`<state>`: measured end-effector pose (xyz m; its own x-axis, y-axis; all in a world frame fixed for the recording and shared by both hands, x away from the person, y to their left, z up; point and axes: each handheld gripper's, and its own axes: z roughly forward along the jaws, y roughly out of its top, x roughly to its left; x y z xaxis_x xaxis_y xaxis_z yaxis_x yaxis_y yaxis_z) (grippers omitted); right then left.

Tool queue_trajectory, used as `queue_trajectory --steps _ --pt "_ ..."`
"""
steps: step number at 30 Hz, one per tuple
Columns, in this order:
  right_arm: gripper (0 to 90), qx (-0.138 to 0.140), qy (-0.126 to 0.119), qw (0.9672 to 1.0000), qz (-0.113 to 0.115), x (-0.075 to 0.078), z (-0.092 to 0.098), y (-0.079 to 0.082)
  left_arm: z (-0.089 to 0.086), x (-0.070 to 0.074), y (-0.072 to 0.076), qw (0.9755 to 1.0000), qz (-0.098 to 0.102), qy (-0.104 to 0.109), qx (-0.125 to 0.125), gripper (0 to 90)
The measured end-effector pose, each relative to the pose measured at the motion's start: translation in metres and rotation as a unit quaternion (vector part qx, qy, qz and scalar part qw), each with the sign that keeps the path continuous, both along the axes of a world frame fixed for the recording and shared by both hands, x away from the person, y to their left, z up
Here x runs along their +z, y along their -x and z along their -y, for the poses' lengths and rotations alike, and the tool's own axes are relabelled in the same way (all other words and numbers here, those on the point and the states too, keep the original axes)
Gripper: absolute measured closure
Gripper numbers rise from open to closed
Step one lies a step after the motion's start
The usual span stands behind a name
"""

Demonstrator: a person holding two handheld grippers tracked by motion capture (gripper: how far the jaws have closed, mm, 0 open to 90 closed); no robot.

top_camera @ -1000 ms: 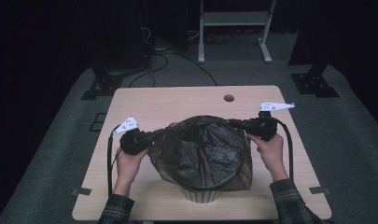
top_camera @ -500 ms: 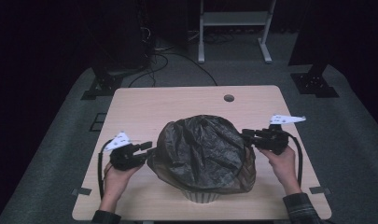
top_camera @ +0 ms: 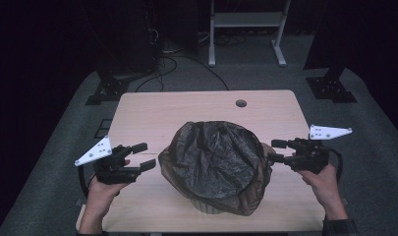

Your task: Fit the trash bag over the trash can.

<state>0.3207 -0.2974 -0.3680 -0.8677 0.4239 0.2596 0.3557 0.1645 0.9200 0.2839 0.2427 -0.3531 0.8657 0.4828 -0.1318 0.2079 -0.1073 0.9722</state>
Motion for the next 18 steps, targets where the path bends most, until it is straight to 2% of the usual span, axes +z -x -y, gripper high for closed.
queue_trajectory --steps 5,7,11,14,16,17,18 --pt "35.5 0.013 0.002 0.9999 -0.009 -0.010 -0.008 -0.004 0.011 0.001 0.004 0.9996 0.003 0.002 -0.027 19.1" --pt "35.4 0.017 0.004 0.9998 -0.012 -0.013 -0.011 -0.005 0.013 0.000 0.005 0.9994 0.005 -0.008 -0.033 17.9" --pt "37.8 0.033 0.007 0.9993 -0.018 -0.018 -0.017 -0.006 0.017 -0.006 0.001 0.9988 -0.002 -0.019 -0.046 17.3" --pt "41.7 0.053 0.008 0.9985 -0.013 -0.018 -0.023 -0.006 0.024 -0.009 -0.002 0.9975 0.006 -0.023 -0.066 17.9" --pt "46.8 0.058 0.013 0.9982 -0.012 -0.019 -0.025 -0.006 0.029 -0.009 -0.005 0.9958 0.013 -0.033 -0.085 23.5" --pt "51.0 0.062 0.016 0.9979 -0.014 -0.020 -0.027 -0.007 0.031 -0.009 -0.006 0.9947 0.011 -0.026 -0.099 28.2" --pt "58.6 0.065 0.019 0.9976 -0.014 -0.020 -0.028 -0.007 0.031 -0.009 -0.007 0.9934 0.014 -0.025 -0.111 40.9"
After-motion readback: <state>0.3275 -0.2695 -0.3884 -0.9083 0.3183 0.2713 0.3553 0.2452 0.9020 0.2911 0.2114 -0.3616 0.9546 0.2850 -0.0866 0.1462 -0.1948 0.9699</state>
